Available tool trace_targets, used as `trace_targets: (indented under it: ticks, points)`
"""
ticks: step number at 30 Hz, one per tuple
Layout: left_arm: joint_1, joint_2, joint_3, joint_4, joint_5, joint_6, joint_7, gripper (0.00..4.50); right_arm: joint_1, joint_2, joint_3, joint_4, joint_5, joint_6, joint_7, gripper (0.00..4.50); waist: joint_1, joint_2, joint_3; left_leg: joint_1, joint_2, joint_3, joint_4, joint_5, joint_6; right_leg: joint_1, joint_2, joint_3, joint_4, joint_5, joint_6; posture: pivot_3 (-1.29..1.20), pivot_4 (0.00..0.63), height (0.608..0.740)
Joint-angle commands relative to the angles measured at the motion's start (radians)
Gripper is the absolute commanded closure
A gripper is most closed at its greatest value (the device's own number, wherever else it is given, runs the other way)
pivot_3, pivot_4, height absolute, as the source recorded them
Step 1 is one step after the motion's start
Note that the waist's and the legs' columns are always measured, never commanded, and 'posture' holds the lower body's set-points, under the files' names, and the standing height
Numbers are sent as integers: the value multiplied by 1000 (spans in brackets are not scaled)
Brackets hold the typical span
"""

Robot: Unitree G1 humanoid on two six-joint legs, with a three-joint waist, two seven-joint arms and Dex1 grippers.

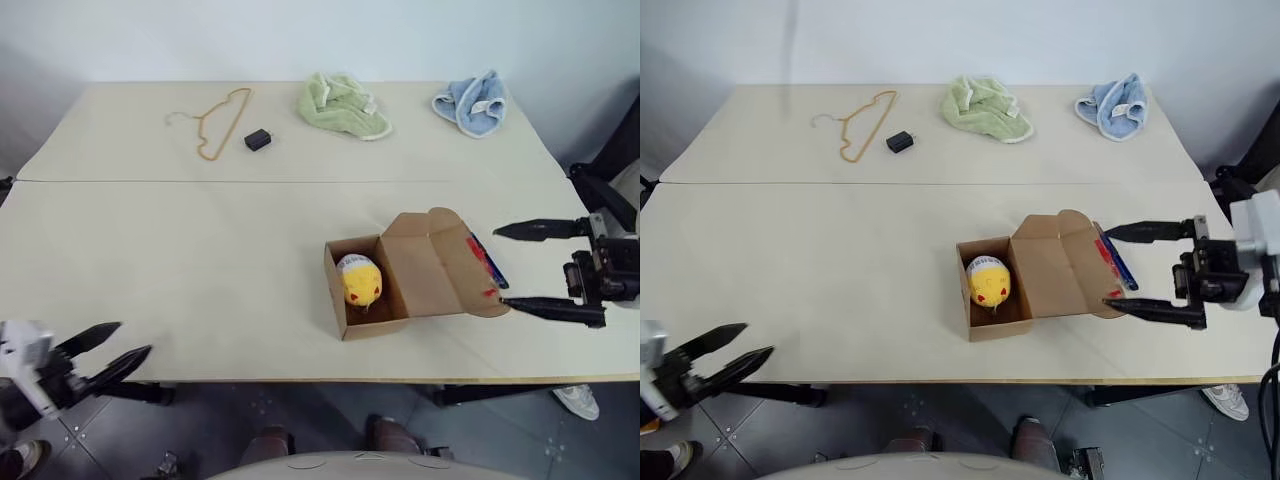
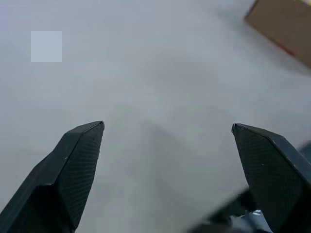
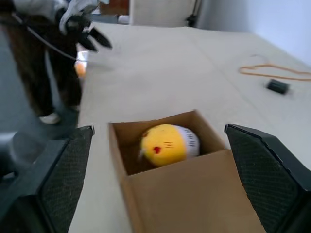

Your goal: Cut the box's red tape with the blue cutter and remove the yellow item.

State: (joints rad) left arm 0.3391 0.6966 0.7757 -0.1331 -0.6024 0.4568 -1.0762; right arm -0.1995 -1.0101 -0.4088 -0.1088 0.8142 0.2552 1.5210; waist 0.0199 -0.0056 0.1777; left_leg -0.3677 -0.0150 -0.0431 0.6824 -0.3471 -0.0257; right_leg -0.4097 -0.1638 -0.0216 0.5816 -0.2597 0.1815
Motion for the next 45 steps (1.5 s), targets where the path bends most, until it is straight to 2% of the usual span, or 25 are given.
trace_targets:
  ticks: [1, 5, 8, 12, 14, 17, 20, 25, 26, 28, 33, 36, 38, 41, 42, 45]
  points:
    - [-123, 55, -56, -113, -99, 39, 11, 29, 48, -4, -73, -35, 7, -25, 45, 0, 11, 0, 0, 0, 0, -1, 0, 0, 0, 0, 0, 0, -1, 0, 0, 0, 150, 740]
    - [-501, 107, -328, -215, -148, 164, 85, 29, 115, -10, -112, -47, 1, -16, 29, 0, 35, -1, 0, 0, 0, -4, 1, 2, -2, 1, 0, -2, 0, 3, -2, 0, 150, 740]
    - [-867, 112, -658, -197, -64, 289, 60, 29, 186, -20, -145, -72, -5, 6, 28, 0, 27, -2, 0, 0, -1, -2, 1, 2, -2, 1, 0, -1, 3, 4, -2, 0, 150, 740]
    - [-1174, 37, -1013, -98, 75, 364, 3, 29, 263, -29, -192, -119, -7, 39, 14, 0, -1, -1, 0, 0, -1, 3, 1, 2, 0, 0, 0, -1, 2, 5, -1, 0, 150, 740]
    - [-1270, -53, -1139, -14, 162, 344, 18, 29, 300, -20, -220, -159, -1, 46, 3, 0, -6, -1, 0, 0, -1, 4, 0, 2, 0, 0, 0, -1, 1, 5, -1, 0, 150, 740]
    - [-1339, -142, -1292, 102, 318, 263, 33, 29, 363, 21, -272, -240, 15, 68, -50, 0, -8, -2, 1, 0, -1, 5, 0, 2, 1, -1, 1, -1, -1, 5, 0, 0, 150, 740]
    - [-1366, -202, -1352, 177, 395, 214, 34, 29, 414, 55, -314, -305, 29, 85, -94, 0, -1, -4, 2, 0, -1, 4, 0, 2, 0, -1, 1, -1, 0, 5, 0, 0, 150, 740]
    - [-1384, -283, -1408, 271, 490, 149, 22, 29, 482, 104, -368, -384, 41, 105, -155, 0, 10, -5, 2, -1, -1, 4, 1, 2, 1, -1, 1, -1, -1, 5, 1, 0, 150, 740]
    - [-1388, -294, -1418, 292, 513, 129, 19, 209, 492, 113, -373, -395, 43, 106, -166, 0, 10, -5, 2, -1, -1, 4, 1, 2, 1, 0, 1, -1, -1, 5, 1, 0, 150, 740]
    - [-1395, -324, -1401, 327, 531, 105, 27, 657, 510, 128, -378, -411, 46, 103, -179, 0, 11, -5, 2, -1, -1, 4, 1, 2, 1, 0, 1, -1, -2, 5, 1, 0, 150, 740]
    - [-1406, -337, -1371, 371, 567, 55, 12, 2185, 524, 144, -371, -421, 44, 88, -194, 0, 7, -5, 2, -1, -1, 4, 1, 2, 1, 0, 1, -1, -1, 5, 1, 0, 150, 740]
    - [-1405, -353, -1306, 396, 553, -6, 25, 3028, 509, 148, -348, -407, 33, 74, -199, 0, 7, -5, 2, -1, -1, 4, 1, 2, 1, 0, 1, -1, -1, 5, 1, 0, 150, 740]
    - [-1390, -391, -1206, 396, 472, 6, 37, 3598, 483, 151, -328, -396, 40, 76, -213, 0, 7, -5, 2, -1, -1, 4, 1, 2, 1, 0, 1, -1, -1, 5, 1, 0, 150, 740]
    - [-1349, -466, -944, 368, 241, 85, 59, 4324, 423, 160, -282, -390, 72, 99, -247, 0, 7, -5, 2, -1, -1, 3, 2, 2, 1, 0, 1, -1, -1, 6, 2, 0, 150, 740]
    - [-1333, -478, -864, 366, 188, 84, 82, 4477, 404, 163, -264, -392, 86, 110, -258, 0, 6, -5, 2, -1, -1, 3, 2, 2, 1, -1, 1, -1, -1, 5, 1, 0, 150, 740]
    - [-1266, -464, -629, 371, 95, 20, 209, 4491, 328, 181, -178, -407, 134, 138, -296, 0, -5, -4, 2, 0, 0, 3, 2, 2, 0, -1, 1, -1, 0, 5, 1, 0, 150, 740]
